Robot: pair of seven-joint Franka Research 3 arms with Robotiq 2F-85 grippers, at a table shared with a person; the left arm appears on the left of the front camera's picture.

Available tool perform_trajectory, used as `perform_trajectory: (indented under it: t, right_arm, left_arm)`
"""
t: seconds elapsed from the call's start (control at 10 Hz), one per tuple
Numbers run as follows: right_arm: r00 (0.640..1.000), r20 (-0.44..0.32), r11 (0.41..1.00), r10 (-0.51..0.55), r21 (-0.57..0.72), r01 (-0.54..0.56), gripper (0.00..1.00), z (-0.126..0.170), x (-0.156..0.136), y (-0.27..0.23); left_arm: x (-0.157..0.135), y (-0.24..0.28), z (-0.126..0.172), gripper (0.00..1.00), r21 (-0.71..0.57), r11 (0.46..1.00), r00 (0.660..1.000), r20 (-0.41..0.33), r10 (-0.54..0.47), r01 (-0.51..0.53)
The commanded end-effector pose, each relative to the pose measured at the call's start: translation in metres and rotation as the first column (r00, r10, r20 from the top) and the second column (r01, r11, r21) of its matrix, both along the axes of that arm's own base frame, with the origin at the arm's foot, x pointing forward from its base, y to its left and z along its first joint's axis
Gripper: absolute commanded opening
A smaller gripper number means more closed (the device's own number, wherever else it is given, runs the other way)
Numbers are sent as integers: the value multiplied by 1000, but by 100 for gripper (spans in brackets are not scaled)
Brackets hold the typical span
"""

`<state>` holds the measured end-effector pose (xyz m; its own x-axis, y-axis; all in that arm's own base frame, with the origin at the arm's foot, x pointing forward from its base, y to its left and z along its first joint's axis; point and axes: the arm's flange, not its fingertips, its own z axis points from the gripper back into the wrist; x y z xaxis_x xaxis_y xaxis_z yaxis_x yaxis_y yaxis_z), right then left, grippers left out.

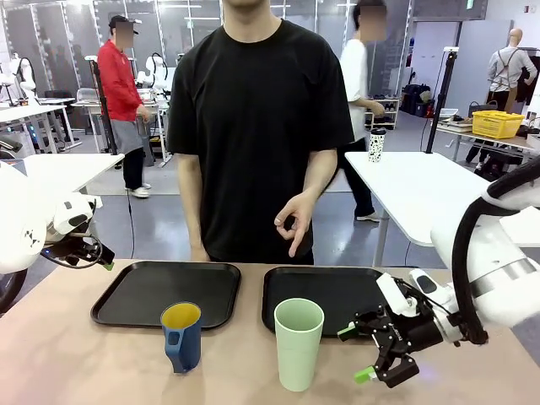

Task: Sort and store the cups by type.
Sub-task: Pick up the Reusable plastic cup.

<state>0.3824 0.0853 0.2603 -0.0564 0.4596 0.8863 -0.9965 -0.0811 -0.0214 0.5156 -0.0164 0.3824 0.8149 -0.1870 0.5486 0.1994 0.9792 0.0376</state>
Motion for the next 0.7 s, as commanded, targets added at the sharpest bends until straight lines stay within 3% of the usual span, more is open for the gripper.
perform_trajectory:
  t: [0.0, 0.6]
  right_arm:
    - [1000, 19, 999, -19, 28, 19, 100, -15, -4, 0]
    - [1000, -13, 1000, -25, 17, 25, 100, -12, 0, -1]
  left_arm:
    - [0, 0, 1, 100, 0, 1000, 1000, 1, -1, 1]
    - [0, 0, 1, 100, 0, 1000, 1000, 1, -1, 1]
